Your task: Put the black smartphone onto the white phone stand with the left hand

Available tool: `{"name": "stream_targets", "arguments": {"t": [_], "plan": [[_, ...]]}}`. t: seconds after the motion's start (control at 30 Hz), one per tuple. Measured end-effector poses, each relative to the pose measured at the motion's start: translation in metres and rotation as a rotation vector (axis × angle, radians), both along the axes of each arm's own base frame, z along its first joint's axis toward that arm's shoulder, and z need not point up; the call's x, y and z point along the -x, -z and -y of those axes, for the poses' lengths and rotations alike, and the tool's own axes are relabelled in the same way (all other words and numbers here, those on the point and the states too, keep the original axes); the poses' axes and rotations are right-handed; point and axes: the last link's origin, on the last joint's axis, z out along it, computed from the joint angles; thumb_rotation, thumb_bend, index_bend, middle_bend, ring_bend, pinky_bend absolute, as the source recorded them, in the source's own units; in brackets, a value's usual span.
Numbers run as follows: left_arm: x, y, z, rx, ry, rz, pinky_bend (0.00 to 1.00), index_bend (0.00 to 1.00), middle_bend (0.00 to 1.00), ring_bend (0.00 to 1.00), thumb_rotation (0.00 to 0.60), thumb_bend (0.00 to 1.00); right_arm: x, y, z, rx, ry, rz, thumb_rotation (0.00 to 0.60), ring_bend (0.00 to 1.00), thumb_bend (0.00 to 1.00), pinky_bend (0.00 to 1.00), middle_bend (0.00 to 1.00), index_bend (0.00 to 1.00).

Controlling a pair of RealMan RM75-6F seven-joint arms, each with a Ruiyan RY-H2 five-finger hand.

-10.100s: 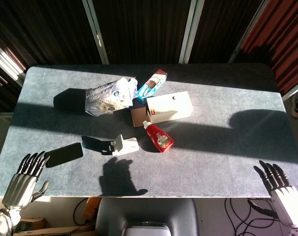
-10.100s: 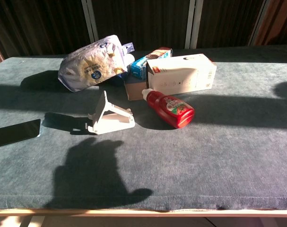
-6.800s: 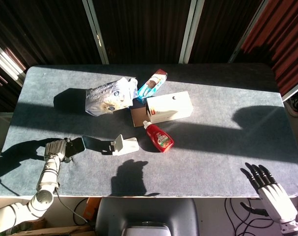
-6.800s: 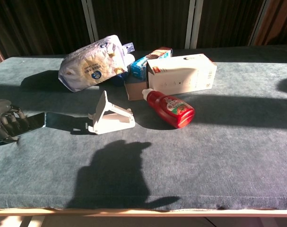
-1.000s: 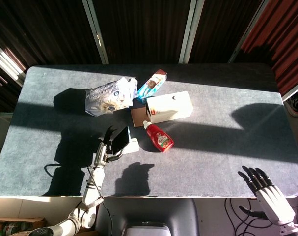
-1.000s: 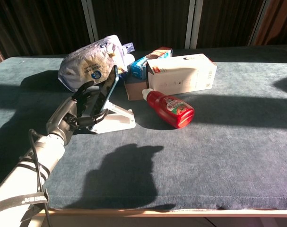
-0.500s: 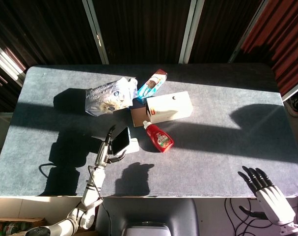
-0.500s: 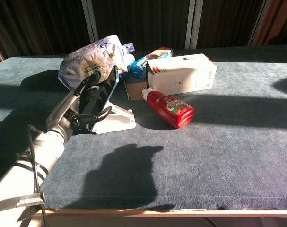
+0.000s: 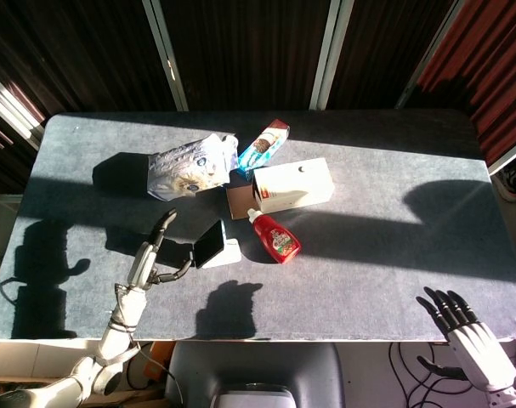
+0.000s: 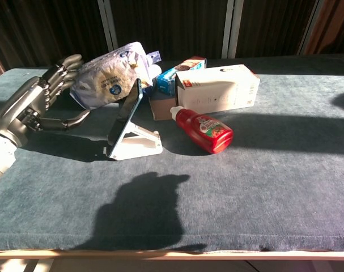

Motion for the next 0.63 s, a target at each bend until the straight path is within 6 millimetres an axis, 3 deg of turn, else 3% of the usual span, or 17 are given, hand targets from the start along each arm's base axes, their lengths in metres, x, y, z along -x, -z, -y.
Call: {"name": "stream_targets", "arguments": {"t": [0.23,0.43,0.63], "plan": [[0.079,-0.101,0.014,-0.111,-0.095,-0.487,0.00,0.00,0.00,0.00,0.600,0.34,0.001,0.003,0.002,0.022,0.022,-0.026,0.600,0.00,0.32,0.00,0.00,0.00],[0.100,-0.129,0.052,-0.149,-0.254,-0.813,0.00,0.00,0.00,0.00,0.600,0.34,0.000,0.004,0.005,0.062,0.031,-0.035,0.600,0.00,0.32,0.00,0.00,0.00],[0.098,-0.147,0.088,-0.129,-0.346,-0.930,0.00,0.00,0.00,0.00,0.600,0.34,0.001,0.004,0.005,0.091,0.046,-0.053,0.600,0.00,0.32,0.00,0.00,0.00]]}}
